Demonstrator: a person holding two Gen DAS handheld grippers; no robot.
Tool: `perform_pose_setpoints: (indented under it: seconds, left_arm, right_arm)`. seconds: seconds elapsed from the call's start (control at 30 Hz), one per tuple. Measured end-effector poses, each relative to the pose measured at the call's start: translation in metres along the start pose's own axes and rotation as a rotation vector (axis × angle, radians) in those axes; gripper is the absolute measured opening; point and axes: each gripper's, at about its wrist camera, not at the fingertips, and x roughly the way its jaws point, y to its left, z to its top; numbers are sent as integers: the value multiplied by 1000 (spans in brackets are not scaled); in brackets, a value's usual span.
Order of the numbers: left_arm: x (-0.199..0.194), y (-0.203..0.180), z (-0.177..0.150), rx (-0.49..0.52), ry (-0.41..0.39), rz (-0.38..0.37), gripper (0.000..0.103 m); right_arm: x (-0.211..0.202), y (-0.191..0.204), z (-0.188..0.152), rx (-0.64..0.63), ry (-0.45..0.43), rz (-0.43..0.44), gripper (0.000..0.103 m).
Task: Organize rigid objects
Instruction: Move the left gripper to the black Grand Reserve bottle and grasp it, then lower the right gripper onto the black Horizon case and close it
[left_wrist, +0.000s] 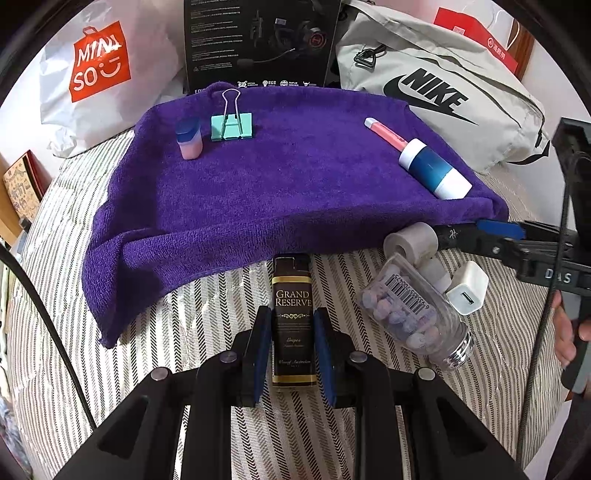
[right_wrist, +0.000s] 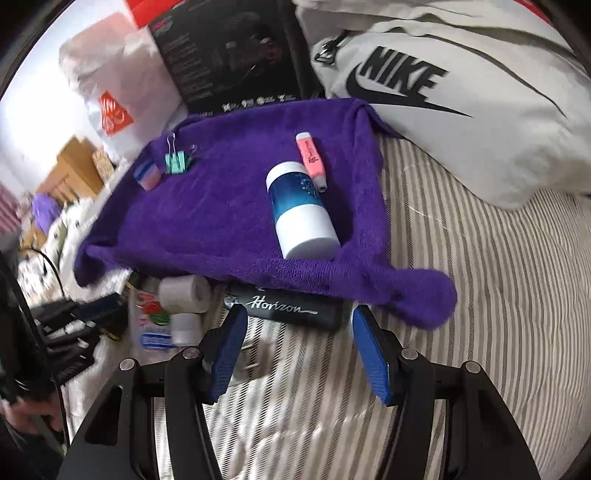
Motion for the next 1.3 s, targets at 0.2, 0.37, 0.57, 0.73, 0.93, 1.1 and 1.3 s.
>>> perform_pose_setpoints:
  seconds: [0.2, 0.37, 0.57, 0.73, 0.93, 1.1, 1.3]
  left_arm:
    - [0, 1, 0, 1, -1, -11, 23]
    - [-1, 5, 0, -16, -3, -34, 23]
    - [-1, 4, 1, -10, 2, -33, 23]
    - [-1, 4, 1, -10, 8, -33, 23]
    - [0, 4, 2, -11, 10, -35, 23]
    - [0, 4, 2, -10, 9, -34, 23]
    - [0, 3, 2, -10, 9, -30, 23]
  right_arm:
    - [12, 6, 2, -87, -4, 14, 61]
    - [8, 11, -7, -148, 18, 46, 59]
    - [5, 18, -10, -195, 36, 58, 55]
    - [15, 26, -3, -259, 42, 14, 55]
    - [17, 47, -9, -402, 26, -18, 40]
    - [6, 31, -19, -331, 49, -7, 32]
    - [-10, 9, -38, -237, 79, -3, 25]
